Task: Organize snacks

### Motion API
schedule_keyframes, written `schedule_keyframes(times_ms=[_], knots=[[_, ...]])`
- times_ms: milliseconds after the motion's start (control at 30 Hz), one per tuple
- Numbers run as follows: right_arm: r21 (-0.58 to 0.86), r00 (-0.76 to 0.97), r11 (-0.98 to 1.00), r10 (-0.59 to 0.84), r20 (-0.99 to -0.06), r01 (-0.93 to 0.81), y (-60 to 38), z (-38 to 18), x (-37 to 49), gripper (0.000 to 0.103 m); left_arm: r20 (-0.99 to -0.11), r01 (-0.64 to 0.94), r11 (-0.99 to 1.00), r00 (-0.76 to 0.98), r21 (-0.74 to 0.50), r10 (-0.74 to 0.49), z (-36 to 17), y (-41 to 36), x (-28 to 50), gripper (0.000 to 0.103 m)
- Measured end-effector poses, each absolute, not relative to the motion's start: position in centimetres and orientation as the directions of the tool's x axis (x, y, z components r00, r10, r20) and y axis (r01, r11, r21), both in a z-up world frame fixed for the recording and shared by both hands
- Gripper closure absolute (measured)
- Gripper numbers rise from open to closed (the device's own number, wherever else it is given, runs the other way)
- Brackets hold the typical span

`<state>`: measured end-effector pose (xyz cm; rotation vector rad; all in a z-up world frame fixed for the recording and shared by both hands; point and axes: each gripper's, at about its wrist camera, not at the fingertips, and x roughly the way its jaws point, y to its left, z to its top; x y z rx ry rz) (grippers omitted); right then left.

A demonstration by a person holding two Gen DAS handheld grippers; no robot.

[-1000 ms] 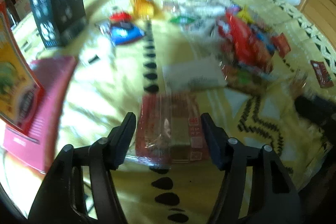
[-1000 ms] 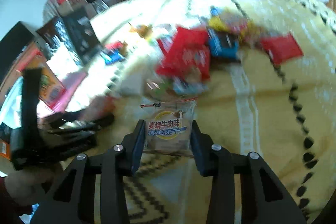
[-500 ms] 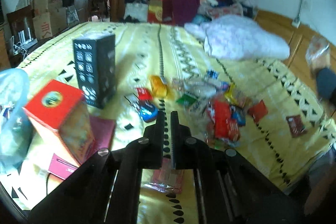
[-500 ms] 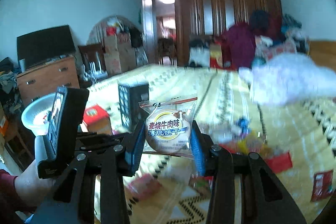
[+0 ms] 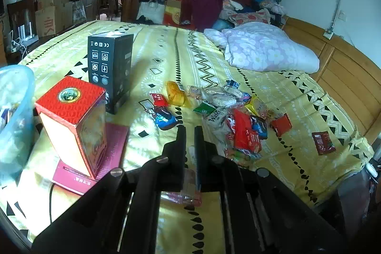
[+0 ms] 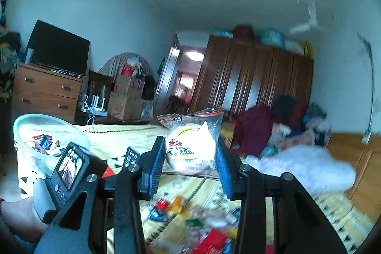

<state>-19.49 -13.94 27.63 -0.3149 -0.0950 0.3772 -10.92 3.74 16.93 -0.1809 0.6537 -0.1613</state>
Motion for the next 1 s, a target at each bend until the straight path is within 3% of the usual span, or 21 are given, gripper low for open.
schedule_keyframes(times_ms=[100,167,233,300,400,500,700,1000], knots=[[-0.342,0.926,0.88,0.371,0.065,-0.329,-13.3,28.1,-20.4,0.059,-0.584,0.092,0.971,0.785,-0.22,-0.206,17.0,4.0,-11.2,0.095],[-0.333,0.922,0.88,0.38,0.069,-0.338,-13.2,28.3,-20.7,0.059,-0.588,0.093,0.97,0.78,-0.227,-0.212,16.9,4.1,-11.2,0.086],[-0.195,0.892,0.875,0.451,-0.002,-0.443,-14.5,28.8,-19.7,0.059,-0.588,0.081,0.967,0.78,-0.241,-0.212,16.7,4.4,-11.3,0.056],[0.052,0.835,0.838,0.545,-0.072,-0.543,-17.2,29.2,-17.2,0.059,-0.586,0.066,0.965,0.784,-0.252,-0.206,16.6,4.6,-11.4,0.05],[0.472,0.694,0.642,0.715,-0.085,-0.604,-21.7,28.3,-12.5,0.058,-0.599,0.076,0.966,0.771,-0.248,-0.215,16.4,4.4,-11.4,0.05],[0.708,0.586,0.419,0.81,-0.008,-0.569,-24.2,26.7,-9.6,0.058,-0.602,0.085,0.966,0.768,-0.245,-0.22,16.3,4.1,-11.5,0.049],[0.836,0.45,0.149,0.884,0.126,-0.528,-25.0,24.8,-7.8,0.058,-0.607,0.097,0.967,0.762,-0.234,-0.223,16.4,3.3,-11.4,0.049],[0.865,0.432,0.099,0.89,0.145,-0.493,-26.3,23.0,-7.3,0.058,-0.61,0.105,0.969,0.761,-0.221,-0.222,16.7,2.7,-11.3,0.049]])
